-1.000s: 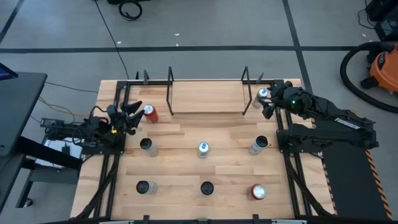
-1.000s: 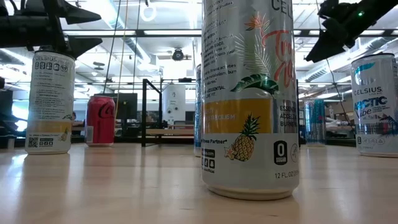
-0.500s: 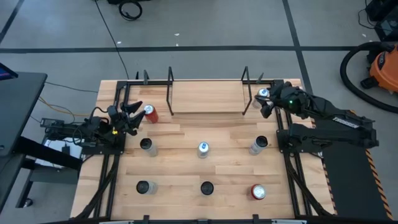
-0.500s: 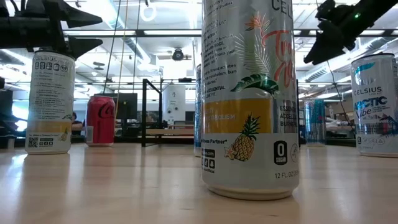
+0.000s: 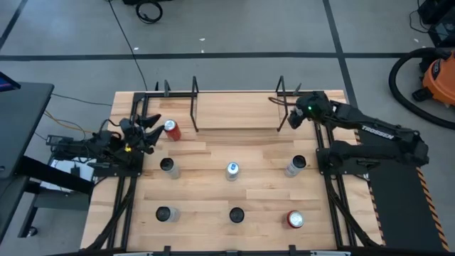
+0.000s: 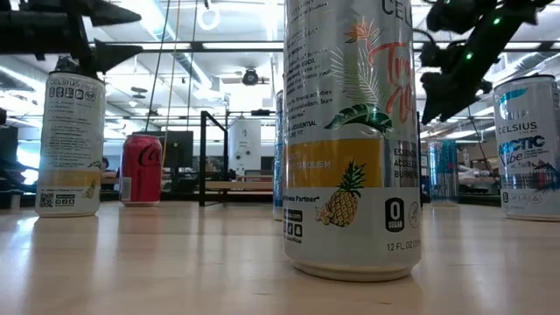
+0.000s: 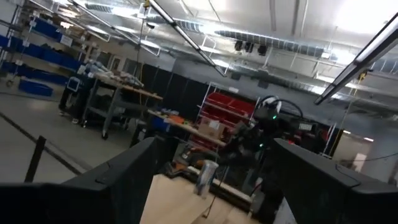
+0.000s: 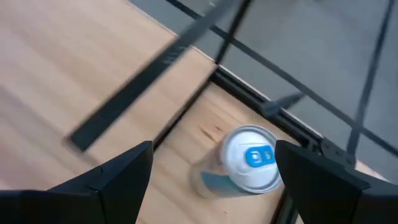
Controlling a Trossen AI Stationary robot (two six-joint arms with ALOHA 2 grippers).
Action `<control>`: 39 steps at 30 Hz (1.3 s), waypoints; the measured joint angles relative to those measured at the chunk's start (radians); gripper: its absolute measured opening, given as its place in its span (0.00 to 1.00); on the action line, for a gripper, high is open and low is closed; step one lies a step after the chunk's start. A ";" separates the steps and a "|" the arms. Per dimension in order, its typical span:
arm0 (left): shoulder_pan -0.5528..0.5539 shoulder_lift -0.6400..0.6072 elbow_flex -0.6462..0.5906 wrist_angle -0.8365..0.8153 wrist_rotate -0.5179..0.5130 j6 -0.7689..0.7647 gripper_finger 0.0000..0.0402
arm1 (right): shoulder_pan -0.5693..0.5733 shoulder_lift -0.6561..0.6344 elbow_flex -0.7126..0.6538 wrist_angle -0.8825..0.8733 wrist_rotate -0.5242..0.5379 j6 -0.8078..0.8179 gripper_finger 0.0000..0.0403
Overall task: Place canned beverage on shelf
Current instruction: Put the top light blue soda can on the shelf
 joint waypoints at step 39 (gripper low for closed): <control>0.001 0.215 0.192 -0.284 0.008 0.077 0.79 | -0.247 0.208 0.000 0.023 -0.089 0.259 0.86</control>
